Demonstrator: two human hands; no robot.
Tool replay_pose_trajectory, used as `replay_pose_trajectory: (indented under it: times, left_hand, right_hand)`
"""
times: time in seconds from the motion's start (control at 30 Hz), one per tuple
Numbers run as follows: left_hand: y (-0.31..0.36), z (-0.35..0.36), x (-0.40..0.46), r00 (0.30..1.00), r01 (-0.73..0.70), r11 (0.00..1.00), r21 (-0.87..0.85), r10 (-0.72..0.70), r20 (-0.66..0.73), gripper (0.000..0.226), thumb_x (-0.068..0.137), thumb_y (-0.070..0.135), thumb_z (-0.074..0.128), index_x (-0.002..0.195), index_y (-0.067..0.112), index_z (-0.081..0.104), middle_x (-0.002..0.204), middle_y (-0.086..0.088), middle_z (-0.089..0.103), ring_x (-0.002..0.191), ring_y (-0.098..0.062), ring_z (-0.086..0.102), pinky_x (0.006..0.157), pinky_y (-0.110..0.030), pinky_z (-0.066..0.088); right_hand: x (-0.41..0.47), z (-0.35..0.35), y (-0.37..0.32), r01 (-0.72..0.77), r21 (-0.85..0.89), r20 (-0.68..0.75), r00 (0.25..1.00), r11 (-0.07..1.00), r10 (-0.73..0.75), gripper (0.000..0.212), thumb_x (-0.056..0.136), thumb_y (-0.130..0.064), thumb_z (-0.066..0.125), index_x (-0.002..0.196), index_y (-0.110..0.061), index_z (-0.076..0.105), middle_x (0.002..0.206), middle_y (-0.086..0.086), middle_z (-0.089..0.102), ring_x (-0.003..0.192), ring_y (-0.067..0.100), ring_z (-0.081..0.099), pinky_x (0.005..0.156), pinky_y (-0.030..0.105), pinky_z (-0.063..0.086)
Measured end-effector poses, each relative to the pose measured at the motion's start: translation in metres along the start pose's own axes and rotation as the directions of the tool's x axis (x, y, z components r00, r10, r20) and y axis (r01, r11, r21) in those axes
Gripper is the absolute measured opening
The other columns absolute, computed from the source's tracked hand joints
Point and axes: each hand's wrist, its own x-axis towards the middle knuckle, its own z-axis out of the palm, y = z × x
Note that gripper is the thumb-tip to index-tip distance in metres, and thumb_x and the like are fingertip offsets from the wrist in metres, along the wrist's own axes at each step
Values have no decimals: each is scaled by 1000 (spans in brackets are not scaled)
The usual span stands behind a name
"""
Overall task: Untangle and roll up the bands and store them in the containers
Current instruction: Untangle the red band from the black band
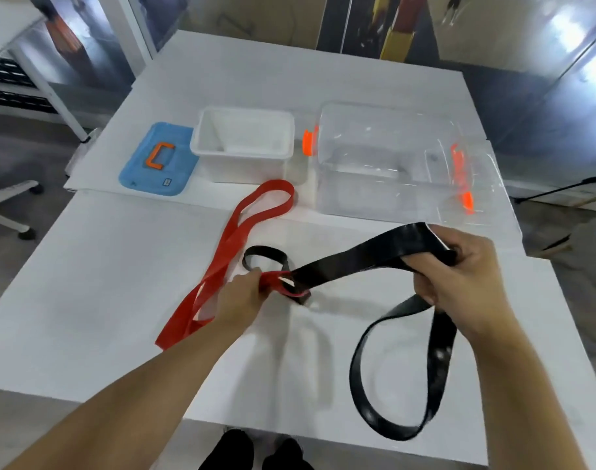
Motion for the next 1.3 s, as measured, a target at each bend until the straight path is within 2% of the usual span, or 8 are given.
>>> replay_pose_trajectory:
  times: [0.2,0.37,0.53,0.7,0.83,0.93,1.17,1.3]
  left_hand:
    - [4,-21,19,996,21,997,69,-15,-86,18,103,30,50,109,15,57,92,-5,70,83,-28,71,65,-35,51]
    - [8,-41,36,994,105,990,98,-103,-23,24,99,35,57,111,15,60,101,-6,71,90,-28,70,73,-38,55]
    - [-2,-49,13,953,179,960,-213,-115,279,17,87,34,66,84,18,70,76,2,77,69,-16,75,65,-32,62]
    - [9,-43,-12,938,143,940,-309,-29,346,8,93,17,61,100,14,65,81,2,78,52,0,70,45,-9,47]
    - [14,-39,-19,913,130,951,-282,-4,407,17,81,26,61,98,23,65,82,1,77,67,-21,75,58,-41,64]
    - [18,-38,-25,918,115,967,-229,-15,397,11,85,29,61,96,30,63,83,5,76,61,-21,71,50,-28,54]
    - [14,-40,-43,908,219,928,-302,-80,412,30,101,52,44,94,31,65,80,2,78,57,-15,70,61,-34,61]
    - [8,-28,-29,964,141,990,-8,-135,228,48,107,44,25,94,21,65,85,-1,71,73,-24,69,70,-38,54]
  right_hand:
    - [-11,-11,-2,23,261,-170,985,965,23,50,91,7,54,51,-23,50,54,7,15,46,19,14,51,36,12]
    - [0,-19,41,-13,398,-438,876,917,202,33,87,-12,58,57,-18,50,42,-1,28,37,19,28,49,32,28]
    - [27,-41,114,-463,-131,-449,816,877,364,27,84,-28,62,88,-3,71,58,-2,67,73,34,65,74,38,47]
    - [25,-13,148,-500,-841,-277,725,206,630,73,92,-23,64,157,-26,31,149,10,45,138,36,44,113,50,34]
    - [30,59,143,-102,-869,145,883,485,447,94,84,-49,74,162,-27,27,156,6,47,142,29,46,115,40,37]
    - [30,117,144,21,-752,326,880,659,345,91,85,-47,74,161,-24,29,150,4,54,139,29,49,117,41,34]
    - [27,154,158,95,-795,350,879,599,325,33,101,-20,46,134,-13,46,117,9,65,104,34,65,87,43,51]
    - [8,156,156,49,-822,238,935,568,264,65,104,-18,46,161,-10,18,126,10,57,113,33,61,81,40,45]
